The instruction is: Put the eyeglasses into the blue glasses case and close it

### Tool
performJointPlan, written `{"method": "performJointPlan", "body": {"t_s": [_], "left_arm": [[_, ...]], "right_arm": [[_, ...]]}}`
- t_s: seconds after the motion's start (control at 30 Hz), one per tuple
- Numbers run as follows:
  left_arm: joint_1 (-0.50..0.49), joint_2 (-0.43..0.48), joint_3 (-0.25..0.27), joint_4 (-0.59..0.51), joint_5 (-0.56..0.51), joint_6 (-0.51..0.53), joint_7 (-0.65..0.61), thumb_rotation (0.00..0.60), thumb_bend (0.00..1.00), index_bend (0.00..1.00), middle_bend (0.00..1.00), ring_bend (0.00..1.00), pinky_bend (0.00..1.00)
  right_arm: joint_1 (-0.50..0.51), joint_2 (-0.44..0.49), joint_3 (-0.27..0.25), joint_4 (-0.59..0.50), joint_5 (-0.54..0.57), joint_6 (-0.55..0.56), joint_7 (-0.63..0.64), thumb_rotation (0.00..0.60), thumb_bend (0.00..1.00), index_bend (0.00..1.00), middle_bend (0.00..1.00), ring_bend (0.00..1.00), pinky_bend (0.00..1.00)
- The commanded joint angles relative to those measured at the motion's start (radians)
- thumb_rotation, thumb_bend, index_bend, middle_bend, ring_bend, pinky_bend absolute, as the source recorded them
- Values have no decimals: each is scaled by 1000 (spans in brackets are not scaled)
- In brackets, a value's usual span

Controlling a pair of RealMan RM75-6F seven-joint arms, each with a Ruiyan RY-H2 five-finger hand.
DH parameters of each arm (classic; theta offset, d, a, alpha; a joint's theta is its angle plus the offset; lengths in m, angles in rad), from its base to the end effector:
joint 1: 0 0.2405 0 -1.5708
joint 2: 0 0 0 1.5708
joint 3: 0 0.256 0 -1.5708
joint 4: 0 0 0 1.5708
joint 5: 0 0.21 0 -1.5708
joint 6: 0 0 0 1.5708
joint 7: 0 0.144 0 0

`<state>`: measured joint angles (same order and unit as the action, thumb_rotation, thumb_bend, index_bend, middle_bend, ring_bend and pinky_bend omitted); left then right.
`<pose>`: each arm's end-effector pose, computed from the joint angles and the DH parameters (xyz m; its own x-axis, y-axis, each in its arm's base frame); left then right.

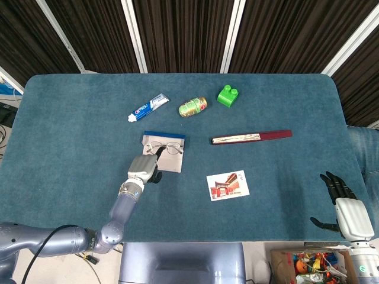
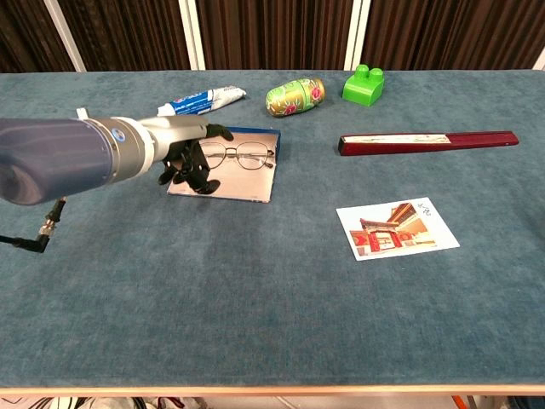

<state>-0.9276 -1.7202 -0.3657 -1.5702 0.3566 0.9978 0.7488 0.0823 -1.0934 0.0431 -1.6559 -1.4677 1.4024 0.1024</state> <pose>-0.0825 0.3476 -0.0655 0.2485 0.5106 0.8231 0.9669 -0.0806 -0.2419 -0.3140 -0.1776 0.1530 0.2762 -0.0911 0.9568 -0.9594 0.0326 0.2801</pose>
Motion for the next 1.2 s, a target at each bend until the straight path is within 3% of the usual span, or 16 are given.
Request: {"method": "performJointPlan", "body": {"t_s": [0.03, 0.77, 1.2], "left_arm": [[-10, -20, 18, 37, -12, -24, -26, 600, 455, 0, 803, 772, 795], [-23, -107, 60, 167, 92, 15, -119, 600, 455, 0, 802, 772, 795], [-23, -137, 52, 222, 97, 5, -150, 600, 455, 0, 799, 771, 795]], "right_arm": [[0, 0, 0, -1, 1, -1, 1, 600, 83, 23, 0, 33, 177], [1, 1, 1, -1, 4, -4, 1, 600, 94, 23, 0, 33, 177], [1, 2, 2, -3, 8, -5, -1, 600, 93, 23, 0, 33, 178]]}}
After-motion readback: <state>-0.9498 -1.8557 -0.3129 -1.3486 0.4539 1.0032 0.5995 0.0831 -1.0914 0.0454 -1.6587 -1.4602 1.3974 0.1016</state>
